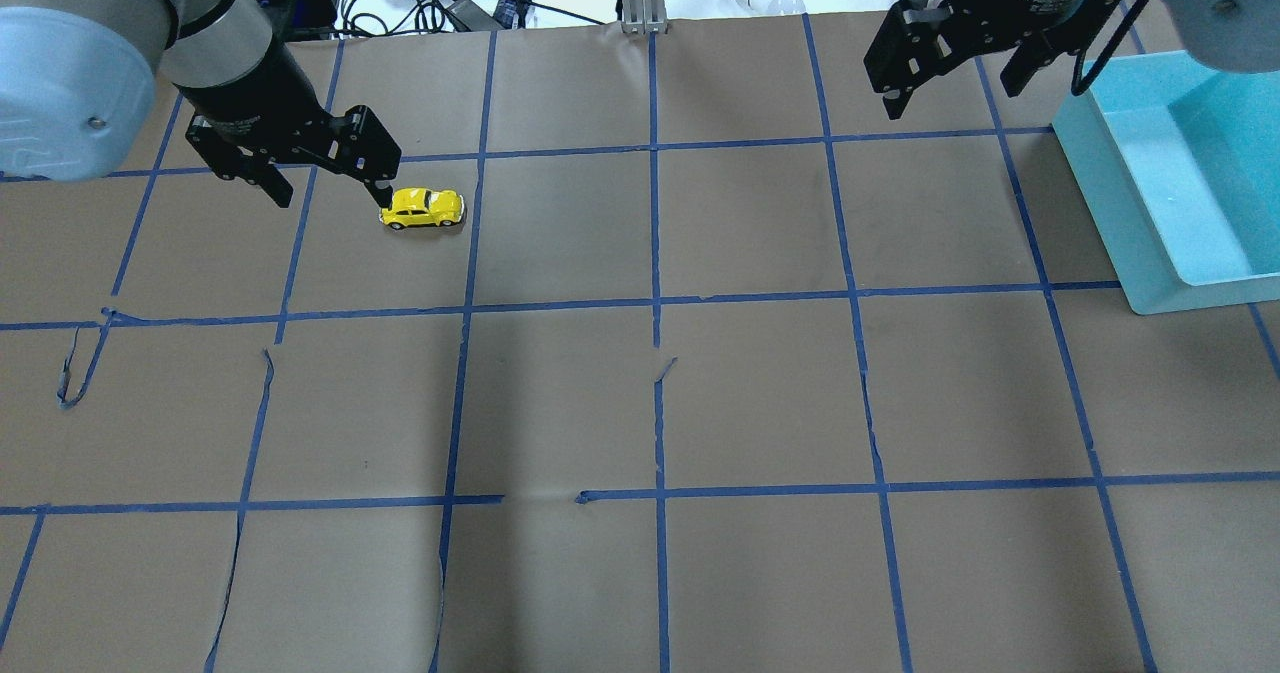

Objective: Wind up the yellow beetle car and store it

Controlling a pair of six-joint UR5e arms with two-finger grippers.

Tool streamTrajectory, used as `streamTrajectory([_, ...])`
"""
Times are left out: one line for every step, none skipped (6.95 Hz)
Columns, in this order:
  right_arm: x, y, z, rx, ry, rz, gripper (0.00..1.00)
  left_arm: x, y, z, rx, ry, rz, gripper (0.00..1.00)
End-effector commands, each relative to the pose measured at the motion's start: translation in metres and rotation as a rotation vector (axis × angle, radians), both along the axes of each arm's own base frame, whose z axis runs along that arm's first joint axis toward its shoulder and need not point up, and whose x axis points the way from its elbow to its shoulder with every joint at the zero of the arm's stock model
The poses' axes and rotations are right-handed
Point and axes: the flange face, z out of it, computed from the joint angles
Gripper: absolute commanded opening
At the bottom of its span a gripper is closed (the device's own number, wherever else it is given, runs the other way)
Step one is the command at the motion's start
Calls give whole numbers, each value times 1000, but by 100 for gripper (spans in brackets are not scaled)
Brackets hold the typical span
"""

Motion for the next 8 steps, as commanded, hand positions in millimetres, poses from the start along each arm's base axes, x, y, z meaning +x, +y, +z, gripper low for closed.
streamTrajectory([0, 0, 0, 0, 0, 0, 100, 0, 0, -1, 2, 0, -1, 100])
streamTrajectory([0, 0, 0, 0, 0, 0, 100, 0, 0, -1, 2, 0, -1, 100])
streamTrajectory([0, 0, 0, 0, 0, 0, 100, 0, 0, -1, 2, 0, -1, 100])
streamTrajectory([0, 0, 0, 0, 0, 0, 100, 0, 0, -1, 2, -2, -1, 100])
streamTrajectory([0, 0, 0, 2, 0, 0, 100, 0, -2, -2, 4, 1, 3, 100])
streamTrajectory([0, 0, -1, 2, 0, 0, 100, -1, -1, 0, -1, 0, 1, 100])
streamTrajectory([0, 0, 0, 2, 0, 0, 100, 0, -1, -1, 2, 1, 3, 100])
streamTrajectory([0, 0, -1, 3, 0, -1, 100, 3, -5, -6, 9, -9, 7, 100])
